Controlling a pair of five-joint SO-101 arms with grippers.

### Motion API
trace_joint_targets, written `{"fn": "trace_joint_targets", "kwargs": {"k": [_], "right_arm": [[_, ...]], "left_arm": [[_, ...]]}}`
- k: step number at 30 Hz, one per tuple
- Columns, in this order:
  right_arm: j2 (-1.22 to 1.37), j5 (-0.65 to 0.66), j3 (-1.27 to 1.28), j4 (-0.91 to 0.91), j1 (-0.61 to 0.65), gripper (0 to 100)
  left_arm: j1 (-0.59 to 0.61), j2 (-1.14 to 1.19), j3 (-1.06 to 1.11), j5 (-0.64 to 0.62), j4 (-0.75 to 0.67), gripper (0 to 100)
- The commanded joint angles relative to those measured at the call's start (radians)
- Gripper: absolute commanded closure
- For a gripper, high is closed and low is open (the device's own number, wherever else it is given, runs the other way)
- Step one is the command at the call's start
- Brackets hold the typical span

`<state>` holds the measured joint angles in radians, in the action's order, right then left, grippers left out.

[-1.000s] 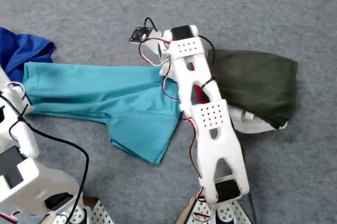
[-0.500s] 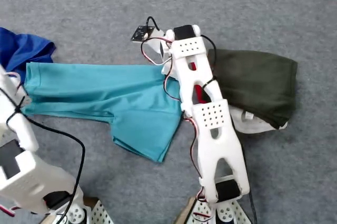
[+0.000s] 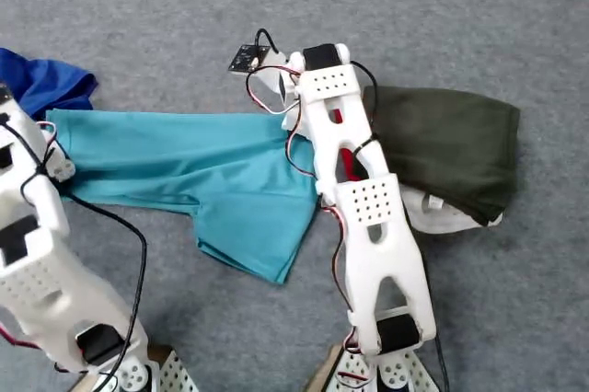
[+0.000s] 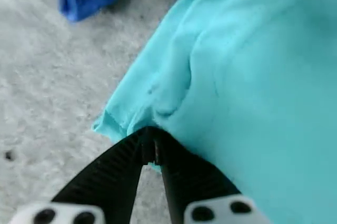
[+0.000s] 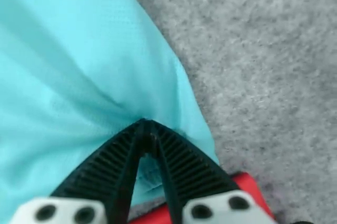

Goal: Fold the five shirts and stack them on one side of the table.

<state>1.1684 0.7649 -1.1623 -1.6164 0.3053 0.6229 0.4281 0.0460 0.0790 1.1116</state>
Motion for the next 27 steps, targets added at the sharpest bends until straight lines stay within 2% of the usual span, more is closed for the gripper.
{"fn": "trace_joint_targets", "kwargs": {"k": [1,4,9,16,24,27], "right_arm": [[-0.005,0.015,-0.033,0.025,0.007,99.5],[-0.005,0.015,-0.033,0.026,0.005,99.5],[-0.005,0.015,-0.033,0.026,0.002,99.5],[-0.005,0.015,-0.033,0.028,0.001,99.5],[-0.005,0.015,-0.033,0.021,0.001,99.5],[-0.019,0.015,-0.053,-0.003,0.027,99.5]], "left_arm": [[0.023,0.117,-0.187,-0.006,0.091,98],[0.031,0.147,-0.221,0.000,0.118,98],[0.097,0.156,-0.232,0.086,0.117,98],[0.209,0.157,-0.244,0.282,0.008,98],[0.256,0.156,-0.373,0.377,0.147,98],[0.256,0.140,-0.470,0.414,0.296,98]]}}
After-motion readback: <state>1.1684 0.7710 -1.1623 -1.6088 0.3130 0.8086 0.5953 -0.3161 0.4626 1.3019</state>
